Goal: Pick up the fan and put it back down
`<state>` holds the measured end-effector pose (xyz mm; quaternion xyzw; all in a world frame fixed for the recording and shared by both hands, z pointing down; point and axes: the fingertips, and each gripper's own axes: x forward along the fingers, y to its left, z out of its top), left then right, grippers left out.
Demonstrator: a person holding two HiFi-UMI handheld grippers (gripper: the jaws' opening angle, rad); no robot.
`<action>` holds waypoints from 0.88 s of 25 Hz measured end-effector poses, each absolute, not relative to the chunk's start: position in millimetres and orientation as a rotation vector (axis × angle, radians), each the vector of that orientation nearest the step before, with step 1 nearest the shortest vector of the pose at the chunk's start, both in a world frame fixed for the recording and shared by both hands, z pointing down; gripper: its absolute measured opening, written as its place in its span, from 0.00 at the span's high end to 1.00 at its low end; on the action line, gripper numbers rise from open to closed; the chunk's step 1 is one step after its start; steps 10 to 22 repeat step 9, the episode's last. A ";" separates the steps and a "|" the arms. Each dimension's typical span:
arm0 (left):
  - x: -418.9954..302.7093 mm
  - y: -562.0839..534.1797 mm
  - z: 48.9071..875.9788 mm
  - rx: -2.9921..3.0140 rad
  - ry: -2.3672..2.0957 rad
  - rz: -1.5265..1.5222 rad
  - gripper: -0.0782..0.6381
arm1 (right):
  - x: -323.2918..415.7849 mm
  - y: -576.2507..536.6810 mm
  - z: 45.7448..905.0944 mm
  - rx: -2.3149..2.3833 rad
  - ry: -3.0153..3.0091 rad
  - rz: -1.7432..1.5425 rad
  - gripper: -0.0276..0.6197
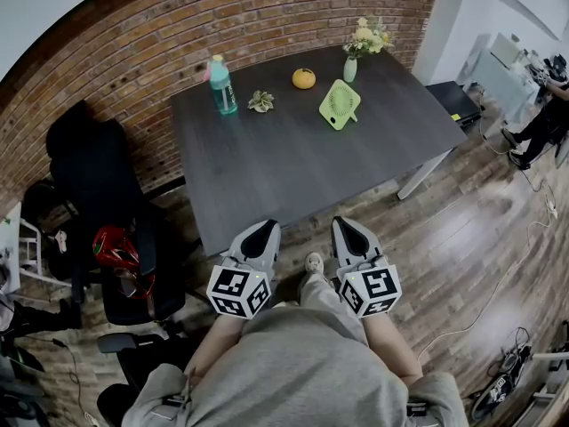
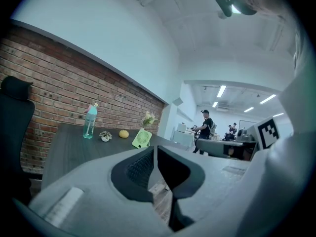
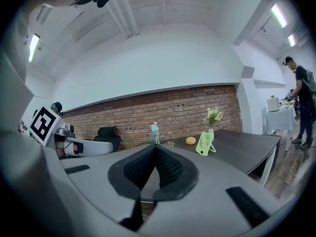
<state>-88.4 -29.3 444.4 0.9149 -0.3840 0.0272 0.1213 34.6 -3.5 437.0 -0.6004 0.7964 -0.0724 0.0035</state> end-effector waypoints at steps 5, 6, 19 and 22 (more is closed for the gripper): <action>-92.0 -31.6 446.0 2.666 -1.120 0.075 0.84 | 34.7 -4.6 437.6 -1.893 2.482 -0.229 0.96; -92.9 -32.1 446.5 2.665 -1.119 0.075 0.84 | 34.1 -4.9 438.1 -1.895 2.481 -0.231 0.96; -95.6 -33.8 447.6 2.664 -1.115 0.075 0.84 | 31.6 -6.1 439.1 -1.900 2.480 -0.235 0.96; -95.6 -33.8 447.6 2.664 -1.115 0.075 0.84 | 31.6 -6.1 439.1 -1.900 2.480 -0.235 0.96</action>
